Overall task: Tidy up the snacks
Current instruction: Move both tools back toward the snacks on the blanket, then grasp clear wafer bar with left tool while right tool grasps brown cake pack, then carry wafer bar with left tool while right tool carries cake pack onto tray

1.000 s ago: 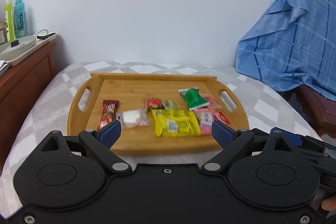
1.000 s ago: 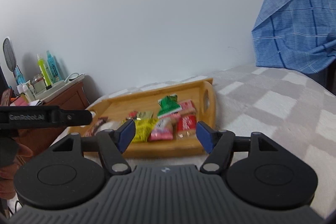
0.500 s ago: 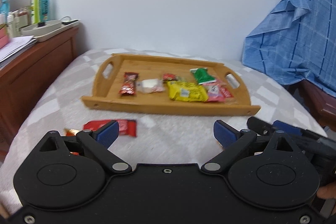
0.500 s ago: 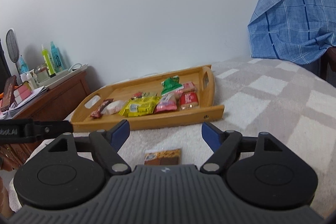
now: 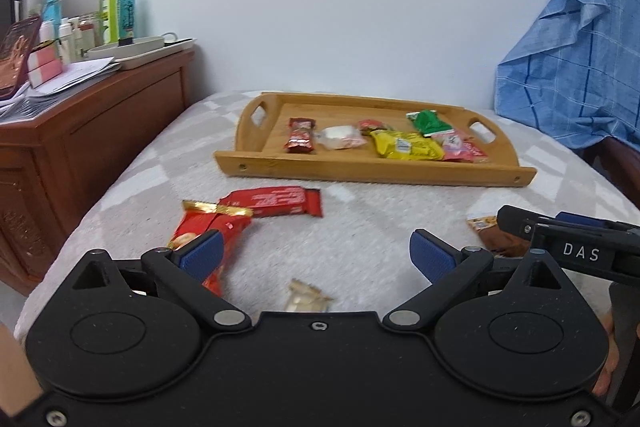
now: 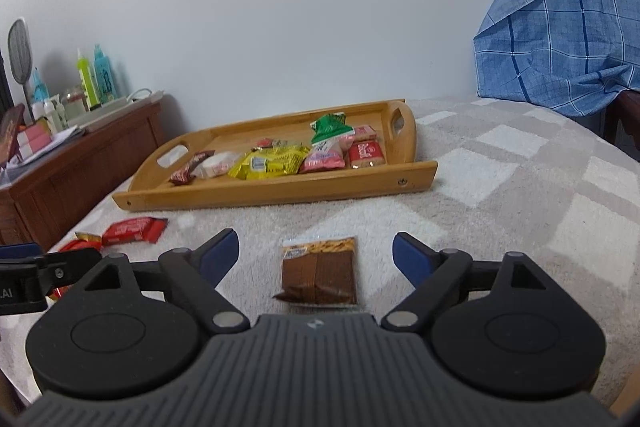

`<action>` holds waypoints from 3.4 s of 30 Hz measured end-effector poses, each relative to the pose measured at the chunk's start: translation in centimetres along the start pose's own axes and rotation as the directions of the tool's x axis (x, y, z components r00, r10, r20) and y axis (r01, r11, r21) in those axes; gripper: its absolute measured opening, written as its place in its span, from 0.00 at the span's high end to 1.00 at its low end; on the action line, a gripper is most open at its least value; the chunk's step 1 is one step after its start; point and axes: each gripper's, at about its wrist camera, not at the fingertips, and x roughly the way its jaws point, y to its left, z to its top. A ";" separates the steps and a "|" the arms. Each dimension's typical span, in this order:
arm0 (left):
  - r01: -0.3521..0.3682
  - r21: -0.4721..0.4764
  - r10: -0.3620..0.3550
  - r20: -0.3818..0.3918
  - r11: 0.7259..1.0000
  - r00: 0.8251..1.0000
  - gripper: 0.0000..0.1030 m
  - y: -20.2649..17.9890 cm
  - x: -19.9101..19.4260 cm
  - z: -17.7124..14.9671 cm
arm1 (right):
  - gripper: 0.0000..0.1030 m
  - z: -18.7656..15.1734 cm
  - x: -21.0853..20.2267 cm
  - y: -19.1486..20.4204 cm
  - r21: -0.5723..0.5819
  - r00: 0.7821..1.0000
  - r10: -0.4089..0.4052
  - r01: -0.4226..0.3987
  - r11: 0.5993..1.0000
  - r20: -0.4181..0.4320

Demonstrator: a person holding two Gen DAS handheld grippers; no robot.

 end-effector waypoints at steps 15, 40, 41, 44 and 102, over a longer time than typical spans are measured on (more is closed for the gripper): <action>-0.037 -0.039 0.035 -0.065 0.999 0.997 0.07 2.2 1.2 -3.2 | 0.10 -1.1 1.7 0.9 -0.033 0.997 -0.056 0.055 0.998 -0.045; 0.019 0.042 -0.014 -0.129 0.999 0.992 0.75 0.2 1.4 -4.0 | 0.52 -1.4 2.7 1.6 -0.076 0.995 -0.091 0.087 0.993 -0.048; 0.026 0.043 -0.020 -0.131 0.999 0.991 0.78 0.1 1.4 -3.9 | 0.52 -1.4 2.6 1.5 -0.073 0.995 -0.088 0.084 0.994 -0.048; 0.030 0.052 -0.023 -0.134 0.998 0.991 0.79 -0.2 1.4 -3.8 | 0.53 -1.3 2.5 1.5 -0.061 0.996 -0.077 0.074 0.995 -0.045; 0.068 0.017 -0.067 -0.009 0.998 0.998 0.80 -1.1 -0.9 5.4 | 0.53 3.6 -1.3 2.0 0.018 0.995 0.062 -0.064 0.998 0.072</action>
